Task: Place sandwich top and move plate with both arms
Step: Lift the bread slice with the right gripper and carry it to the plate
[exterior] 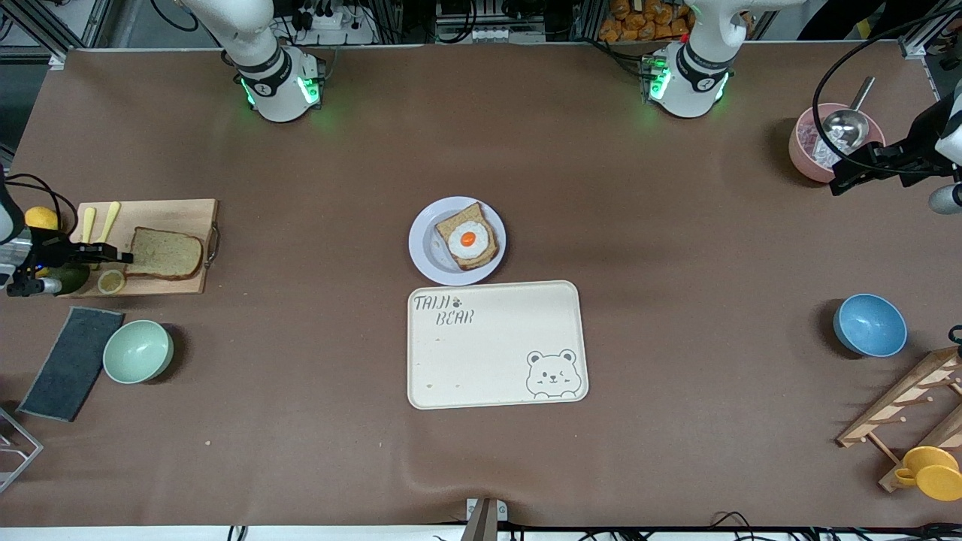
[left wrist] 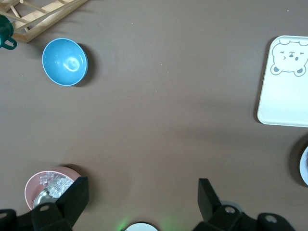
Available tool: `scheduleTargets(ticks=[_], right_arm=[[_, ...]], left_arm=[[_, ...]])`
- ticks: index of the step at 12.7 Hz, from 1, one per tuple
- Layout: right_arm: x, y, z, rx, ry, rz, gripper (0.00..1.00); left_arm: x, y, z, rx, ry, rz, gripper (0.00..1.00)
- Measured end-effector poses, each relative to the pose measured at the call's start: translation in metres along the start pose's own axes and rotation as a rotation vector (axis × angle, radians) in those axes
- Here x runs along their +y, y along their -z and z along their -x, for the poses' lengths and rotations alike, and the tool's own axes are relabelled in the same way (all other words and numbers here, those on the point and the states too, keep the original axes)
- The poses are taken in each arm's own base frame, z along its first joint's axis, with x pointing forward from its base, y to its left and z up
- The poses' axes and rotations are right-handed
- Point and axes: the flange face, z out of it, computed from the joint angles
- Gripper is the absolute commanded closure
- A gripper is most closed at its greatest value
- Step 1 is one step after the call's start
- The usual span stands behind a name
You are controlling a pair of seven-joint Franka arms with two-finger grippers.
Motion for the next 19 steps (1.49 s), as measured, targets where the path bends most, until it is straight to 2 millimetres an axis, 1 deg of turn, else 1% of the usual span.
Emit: scheduleTargets(ticks=[2,3,4,5,6,9,11,13,16,18,19], right_arm=[[-0.017,0.023,-0.010,-0.025,0.004,-0.026,1.00],[-0.032,0.037,-0.017,-0.042,0.011,-0.045,1.00],[-0.051,0.048,-0.025,-0.052,0.020,-0.079,1.00],[-0.071,0.053,-0.033,-0.062,0.023,-0.109,1.00],[-0.089,0.053,-0.041,-0.074,0.025,-0.127,1.00],[-0.141,0.037,-0.065,-0.102,0.033,-0.175,1.00],[-0.179,0.020,-0.080,-0.123,0.025,-0.209,1.00],[-0.221,0.002,-0.094,-0.151,0.019,-0.233,1.00],[-0.294,-0.035,-0.107,-0.206,0.043,-0.284,1.00],[-0.343,-0.063,-0.113,-0.230,0.052,-0.310,1.00],[-0.364,-0.078,-0.114,-0.233,0.046,-0.336,1.00]], left_arm=[[0.000,0.000,0.000,0.000,0.000,0.000,0.00],[0.000,0.000,0.000,0.000,0.000,0.000,0.00],[0.000,0.000,0.000,0.000,0.000,0.000,0.00],[0.000,0.000,0.000,0.002,0.001,0.000,0.00],[0.000,0.000,0.000,0.003,0.001,0.001,0.00],[-0.001,0.001,-0.001,0.006,0.002,0.001,0.00],[-0.003,0.002,-0.001,0.009,0.004,0.002,0.00],[-0.007,0.004,-0.001,0.014,-0.002,0.003,0.00],[-0.015,0.006,-0.002,0.020,-0.019,0.004,0.00],[-0.018,0.007,-0.002,0.020,-0.022,0.004,0.00],[-0.018,0.007,-0.002,0.020,-0.022,0.004,0.00]])
